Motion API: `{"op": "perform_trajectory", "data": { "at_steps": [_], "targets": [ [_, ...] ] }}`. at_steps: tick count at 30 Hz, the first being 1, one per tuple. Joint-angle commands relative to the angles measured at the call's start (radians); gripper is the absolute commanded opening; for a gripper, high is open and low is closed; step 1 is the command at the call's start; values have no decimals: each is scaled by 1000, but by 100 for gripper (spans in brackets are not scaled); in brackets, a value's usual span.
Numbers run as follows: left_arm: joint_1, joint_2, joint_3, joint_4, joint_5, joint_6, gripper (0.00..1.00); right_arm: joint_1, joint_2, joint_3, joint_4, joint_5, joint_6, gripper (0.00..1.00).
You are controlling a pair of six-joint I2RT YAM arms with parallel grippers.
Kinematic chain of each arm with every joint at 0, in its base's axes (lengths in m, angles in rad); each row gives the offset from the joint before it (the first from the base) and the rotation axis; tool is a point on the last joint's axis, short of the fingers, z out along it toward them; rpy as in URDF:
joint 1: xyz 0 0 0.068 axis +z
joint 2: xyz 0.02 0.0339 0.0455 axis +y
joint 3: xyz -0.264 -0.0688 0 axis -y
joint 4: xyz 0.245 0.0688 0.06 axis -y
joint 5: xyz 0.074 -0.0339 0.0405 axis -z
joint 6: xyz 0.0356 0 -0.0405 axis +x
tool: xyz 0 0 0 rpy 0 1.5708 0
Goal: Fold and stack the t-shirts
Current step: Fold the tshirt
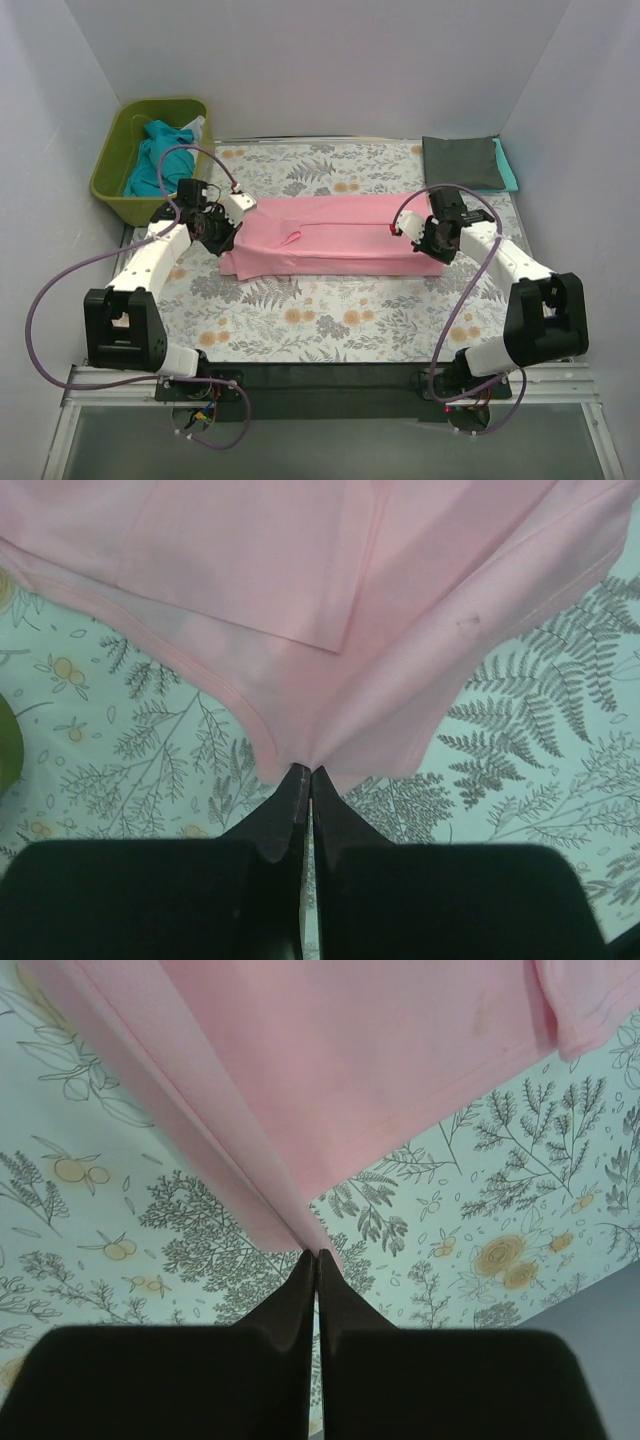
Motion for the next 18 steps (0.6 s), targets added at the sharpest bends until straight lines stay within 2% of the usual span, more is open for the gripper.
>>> {"op": "perform_trajectory", "data": {
  "at_steps": [1, 18],
  "targets": [
    [6, 51, 63, 87, -21, -19, 0, -12, 60, 81, 38, -6, -42, 1],
    [13, 228, 121, 199, -43, -40, 0, -43, 331, 314, 67, -3, -68, 1]
  ]
}}
